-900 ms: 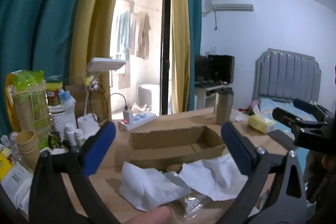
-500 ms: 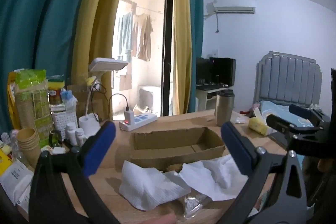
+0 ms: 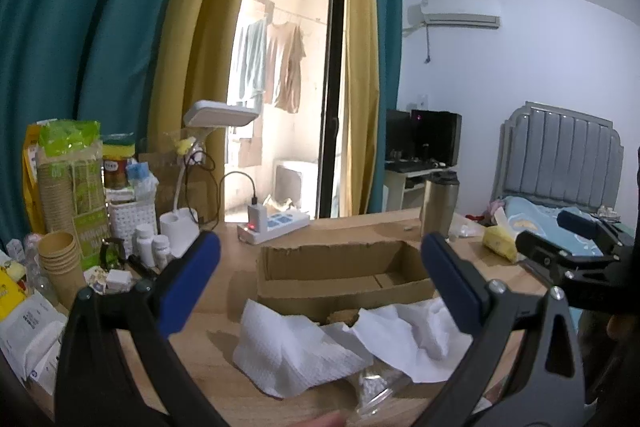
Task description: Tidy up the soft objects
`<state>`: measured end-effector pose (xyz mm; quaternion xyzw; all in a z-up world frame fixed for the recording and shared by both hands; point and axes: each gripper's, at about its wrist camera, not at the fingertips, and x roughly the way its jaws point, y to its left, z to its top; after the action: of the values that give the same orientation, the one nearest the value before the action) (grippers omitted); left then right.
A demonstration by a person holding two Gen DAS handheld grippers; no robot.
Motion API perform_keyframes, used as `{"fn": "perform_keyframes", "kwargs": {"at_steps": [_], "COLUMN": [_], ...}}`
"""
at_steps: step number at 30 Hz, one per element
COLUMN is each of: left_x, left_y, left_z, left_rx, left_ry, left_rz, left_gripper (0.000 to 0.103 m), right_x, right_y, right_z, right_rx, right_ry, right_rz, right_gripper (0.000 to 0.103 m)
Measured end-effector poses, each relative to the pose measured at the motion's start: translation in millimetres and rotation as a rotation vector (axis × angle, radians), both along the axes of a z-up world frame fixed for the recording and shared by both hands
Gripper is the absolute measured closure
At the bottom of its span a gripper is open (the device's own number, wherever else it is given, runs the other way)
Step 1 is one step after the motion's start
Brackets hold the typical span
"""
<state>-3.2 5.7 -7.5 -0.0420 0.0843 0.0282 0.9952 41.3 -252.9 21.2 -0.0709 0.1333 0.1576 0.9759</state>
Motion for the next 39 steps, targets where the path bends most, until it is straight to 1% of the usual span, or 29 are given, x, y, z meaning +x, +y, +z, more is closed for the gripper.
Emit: {"fn": "perform_keyframes", "kwargs": {"at_steps": [9, 16, 20, 39], "left_x": [3.0, 2.3, 1.2, 1.7], "left_y": [0.4, 1.2, -0.4, 0.0], "left_z": [-4.7, -5.9, -5.5, -1.3], "left_rx": [-0.011, -0.016, -0.012, -0.020], "left_ry": [0.026, 0.027, 0.029, 0.029], "left_rz": [0.001, -0.001, -0.021, -0.027], "left_gripper": [0.002, 0.002, 0.002, 0.002], "right_x": [-0.5, -1.0, -0.5, 2.5], "right_y": [1.4, 3.2, 6.5, 6.6], "right_z": [-0.5, 0.1, 1.4, -1.5], "right_rx": [-0.003, 0.000, 0.004, 0.005], "right_ry": [0.003, 0.004, 0.006, 0.019], "right_rz": [0.015, 0.021, 0.030, 0.038], "right_gripper": [0.000, 0.000, 0.000, 0.000]}}
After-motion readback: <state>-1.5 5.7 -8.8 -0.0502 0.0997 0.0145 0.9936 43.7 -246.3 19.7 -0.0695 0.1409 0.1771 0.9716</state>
